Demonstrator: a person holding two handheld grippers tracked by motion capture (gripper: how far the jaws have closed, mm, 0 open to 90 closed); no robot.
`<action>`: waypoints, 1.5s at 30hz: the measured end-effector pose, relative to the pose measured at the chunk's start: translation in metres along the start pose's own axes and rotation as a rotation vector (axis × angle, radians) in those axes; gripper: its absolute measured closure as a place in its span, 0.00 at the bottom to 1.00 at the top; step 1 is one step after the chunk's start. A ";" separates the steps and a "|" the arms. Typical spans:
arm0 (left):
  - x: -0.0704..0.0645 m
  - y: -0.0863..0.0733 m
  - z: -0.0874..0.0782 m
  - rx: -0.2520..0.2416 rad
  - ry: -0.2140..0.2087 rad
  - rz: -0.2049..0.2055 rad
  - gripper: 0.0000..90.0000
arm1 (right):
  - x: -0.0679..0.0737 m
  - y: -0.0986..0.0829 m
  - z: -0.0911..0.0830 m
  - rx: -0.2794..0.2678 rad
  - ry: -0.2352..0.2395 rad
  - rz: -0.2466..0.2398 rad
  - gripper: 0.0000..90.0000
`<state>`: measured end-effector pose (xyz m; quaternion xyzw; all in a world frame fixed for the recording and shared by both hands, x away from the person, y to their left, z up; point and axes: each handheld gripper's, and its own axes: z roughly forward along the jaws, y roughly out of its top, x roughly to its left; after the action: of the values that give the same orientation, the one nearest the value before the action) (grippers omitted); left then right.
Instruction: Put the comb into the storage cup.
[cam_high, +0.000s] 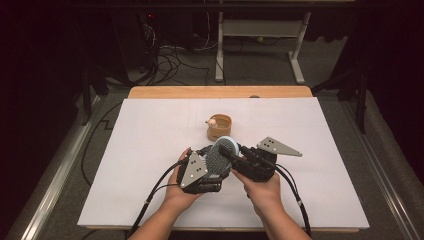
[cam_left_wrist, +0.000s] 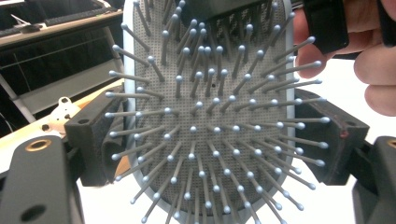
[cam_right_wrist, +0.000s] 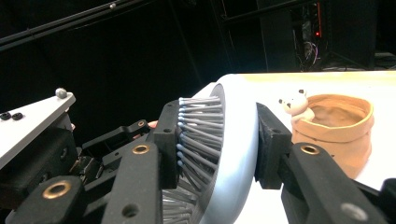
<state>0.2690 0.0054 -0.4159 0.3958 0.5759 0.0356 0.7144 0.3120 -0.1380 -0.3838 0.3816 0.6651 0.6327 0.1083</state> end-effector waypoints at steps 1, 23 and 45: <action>0.000 0.001 0.000 0.008 -0.004 -0.001 0.22 | 0.000 0.000 0.000 0.000 0.001 0.001 0.69; 0.002 0.010 -0.002 0.082 0.013 -0.106 0.08 | -0.002 0.007 -0.006 -0.030 -0.007 -0.007 0.69; 0.032 0.036 -0.033 0.057 0.029 -0.116 0.02 | -0.007 0.011 -0.017 -0.068 -0.036 -0.053 0.69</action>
<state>0.2662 0.0627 -0.4202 0.3812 0.6089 -0.0167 0.6954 0.3102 -0.1568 -0.3731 0.3715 0.6510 0.6448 0.1499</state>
